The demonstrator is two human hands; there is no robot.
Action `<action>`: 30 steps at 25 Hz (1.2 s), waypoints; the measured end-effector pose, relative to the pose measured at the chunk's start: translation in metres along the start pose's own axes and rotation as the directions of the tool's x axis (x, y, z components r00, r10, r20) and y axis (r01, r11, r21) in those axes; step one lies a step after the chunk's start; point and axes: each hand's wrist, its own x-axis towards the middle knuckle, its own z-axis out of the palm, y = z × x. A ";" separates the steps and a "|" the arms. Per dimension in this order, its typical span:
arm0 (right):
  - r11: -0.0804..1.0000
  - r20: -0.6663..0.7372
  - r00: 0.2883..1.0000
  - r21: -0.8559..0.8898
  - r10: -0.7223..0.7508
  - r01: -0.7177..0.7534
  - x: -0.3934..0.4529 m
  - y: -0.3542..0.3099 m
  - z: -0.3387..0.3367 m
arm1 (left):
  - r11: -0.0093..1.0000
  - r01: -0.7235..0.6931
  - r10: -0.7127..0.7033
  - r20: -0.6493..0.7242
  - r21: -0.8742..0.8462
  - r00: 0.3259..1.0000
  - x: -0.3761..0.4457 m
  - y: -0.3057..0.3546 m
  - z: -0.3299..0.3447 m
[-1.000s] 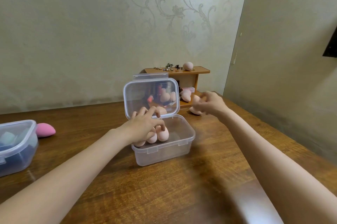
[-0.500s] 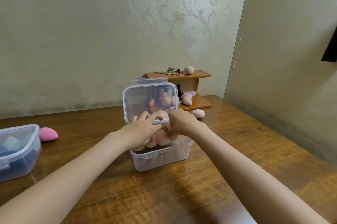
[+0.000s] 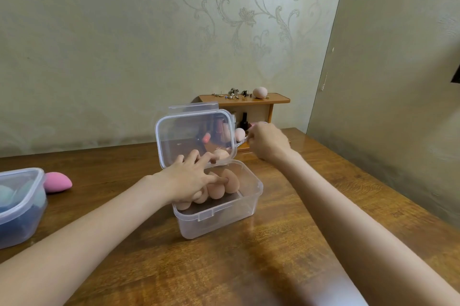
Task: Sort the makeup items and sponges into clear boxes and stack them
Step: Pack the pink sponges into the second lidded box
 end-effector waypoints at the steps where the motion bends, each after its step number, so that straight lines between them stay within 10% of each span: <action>1: 0.999 -0.050 0.998 0.005 0.041 -0.041 0.007 0.010 0.003 | 1.000 -0.004 0.004 -0.004 0.001 1.000 -0.002 -0.003 0.001; 7: 0.941 0.216 0.959 -0.320 0.182 -0.107 0.019 0.045 0.053 | 1.000 0.021 -0.021 -0.032 -0.012 0.999 -0.010 -0.010 0.011; 12: 0.937 0.135 0.963 -0.298 0.231 -0.183 0.023 0.055 0.068 | 0.999 0.028 -0.029 -0.031 -0.045 0.999 -0.010 -0.011 0.011; 17: 0.894 -0.223 0.948 0.433 0.229 -0.114 0.023 0.010 0.026 | 0.998 0.049 -0.050 -0.016 -0.037 0.999 -0.011 -0.010 0.011; 21: 0.422 0.328 0.914 0.883 -0.239 -0.206 -0.005 -0.039 -0.015 | 0.994 0.062 -0.058 0.047 -0.095 0.997 -0.014 -0.009 0.006; 25: 0.582 0.650 0.554 0.745 -0.520 -0.328 -0.023 -0.032 0.007 | 0.931 0.175 -0.153 0.092 -0.320 0.984 -0.027 -0.010 0.000; 30: 0.764 0.678 0.595 0.626 -0.432 -0.159 -0.023 -0.052 0.022 | 0.761 0.235 -0.189 0.140 -0.604 0.972 -0.045 -0.028 0.001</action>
